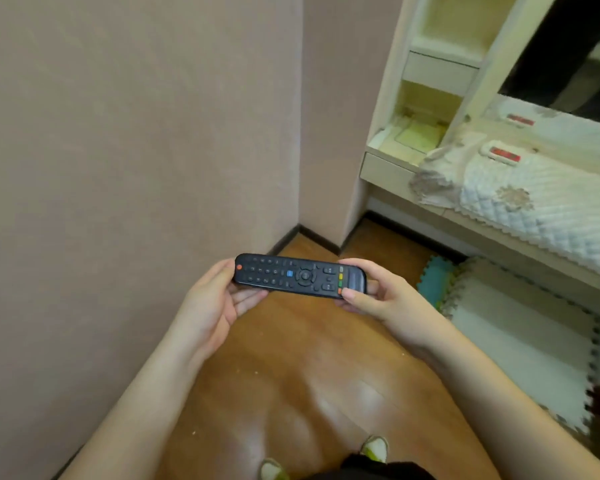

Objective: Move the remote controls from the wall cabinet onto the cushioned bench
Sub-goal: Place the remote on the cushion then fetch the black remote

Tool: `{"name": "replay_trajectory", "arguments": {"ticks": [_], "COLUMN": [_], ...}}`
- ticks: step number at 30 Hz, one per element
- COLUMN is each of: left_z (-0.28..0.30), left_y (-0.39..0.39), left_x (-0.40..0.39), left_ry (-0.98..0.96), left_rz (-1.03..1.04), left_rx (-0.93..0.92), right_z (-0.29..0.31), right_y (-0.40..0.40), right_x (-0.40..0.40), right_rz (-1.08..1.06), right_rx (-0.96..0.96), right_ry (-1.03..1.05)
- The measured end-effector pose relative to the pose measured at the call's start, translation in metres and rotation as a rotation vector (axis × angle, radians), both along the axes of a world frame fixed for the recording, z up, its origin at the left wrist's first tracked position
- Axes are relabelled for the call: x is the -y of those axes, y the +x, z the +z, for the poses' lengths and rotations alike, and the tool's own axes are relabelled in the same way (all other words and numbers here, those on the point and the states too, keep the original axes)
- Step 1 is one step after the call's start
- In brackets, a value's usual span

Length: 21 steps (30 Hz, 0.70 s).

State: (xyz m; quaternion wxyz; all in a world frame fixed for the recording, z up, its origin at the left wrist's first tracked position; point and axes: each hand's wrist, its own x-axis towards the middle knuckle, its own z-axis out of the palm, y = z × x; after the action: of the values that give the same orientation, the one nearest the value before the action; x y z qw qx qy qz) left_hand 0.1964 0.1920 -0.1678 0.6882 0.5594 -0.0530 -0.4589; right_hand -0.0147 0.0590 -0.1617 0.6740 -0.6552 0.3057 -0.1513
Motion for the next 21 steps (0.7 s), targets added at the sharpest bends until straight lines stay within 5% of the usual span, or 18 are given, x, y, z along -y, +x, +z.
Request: {"name": "replay_trajectory", "arguments": {"ticks": [21], "left_z": [-0.013], "left_y": [-0.215], "left_x": [0.25], "left_ry": [0.112], "left_rz": [-0.439], "left_rx": [0.026], "right_z": [-0.034], "right_y": [-0.249], "right_x": [0.147], "right_rz": [-0.456], "right_rx": [0.074], "right_ry": [0.2]}}
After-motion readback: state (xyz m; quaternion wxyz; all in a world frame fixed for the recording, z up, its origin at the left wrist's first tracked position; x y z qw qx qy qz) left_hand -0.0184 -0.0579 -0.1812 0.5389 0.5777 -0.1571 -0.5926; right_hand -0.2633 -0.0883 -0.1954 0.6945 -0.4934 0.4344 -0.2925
